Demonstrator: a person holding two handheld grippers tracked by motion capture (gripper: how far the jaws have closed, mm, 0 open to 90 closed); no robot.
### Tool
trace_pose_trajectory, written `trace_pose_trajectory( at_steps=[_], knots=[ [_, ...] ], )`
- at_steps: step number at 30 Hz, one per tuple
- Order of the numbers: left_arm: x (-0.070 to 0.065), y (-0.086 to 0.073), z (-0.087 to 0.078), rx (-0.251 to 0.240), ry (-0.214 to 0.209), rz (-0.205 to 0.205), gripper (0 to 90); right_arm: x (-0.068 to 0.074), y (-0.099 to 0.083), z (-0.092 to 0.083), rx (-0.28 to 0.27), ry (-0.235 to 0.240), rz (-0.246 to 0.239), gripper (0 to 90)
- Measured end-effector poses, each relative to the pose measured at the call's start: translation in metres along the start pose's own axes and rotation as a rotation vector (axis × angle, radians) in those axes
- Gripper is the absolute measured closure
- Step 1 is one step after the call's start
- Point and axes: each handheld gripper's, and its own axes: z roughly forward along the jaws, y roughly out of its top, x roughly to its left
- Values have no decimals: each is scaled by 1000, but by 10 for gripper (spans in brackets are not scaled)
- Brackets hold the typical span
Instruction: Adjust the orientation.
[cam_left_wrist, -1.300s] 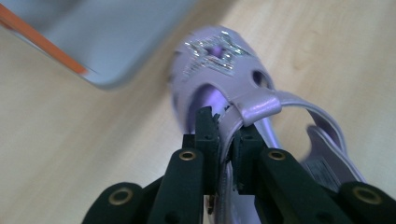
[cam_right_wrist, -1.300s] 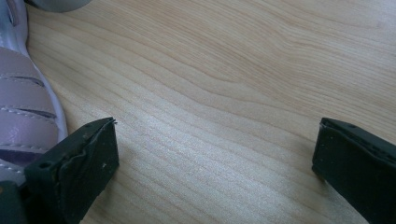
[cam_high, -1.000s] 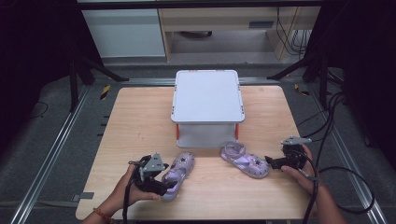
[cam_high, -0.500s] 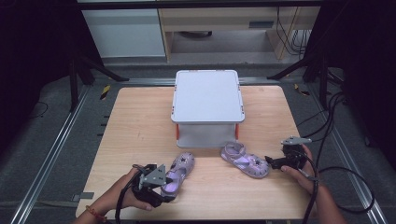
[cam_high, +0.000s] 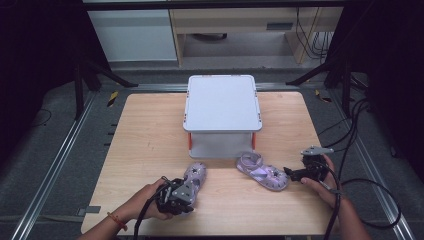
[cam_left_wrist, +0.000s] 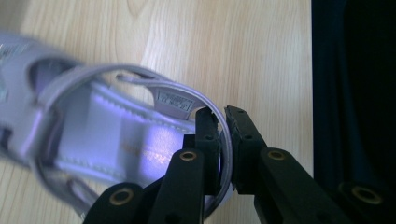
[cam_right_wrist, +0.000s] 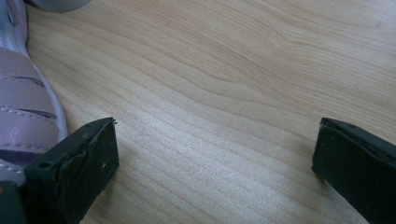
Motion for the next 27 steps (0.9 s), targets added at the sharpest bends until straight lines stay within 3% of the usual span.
trace_pose_trajectory(
  at_steps=[5,8,9,10,13,15,18,20,27],
  knots=[
    [-4,8,7,-23,-25,8,815,0,0,0,0,2,0,6],
    [-6,14,11,-5,-32,13,612,0,0,0,0,3,-4,6],
    [-8,16,11,12,-30,23,612,0,0,0,0,3,-4,6],
    [-9,16,11,24,-27,29,490,0,0,0,0,3,-2,6],
    [-7,16,7,62,-22,22,418,0,0,0,0,2,-2,6],
    [-4,15,2,70,-46,11,417,0,0,0,0,3,-2,6],
    [0,12,8,113,-57,19,429,0,0,0,-1,3,-2,6],
    [-1,11,11,112,-49,36,451,0,0,1,-1,3,-3,5],
    [0,7,9,75,-13,28,569,0,1,1,-1,4,-4,5]
  ],
)
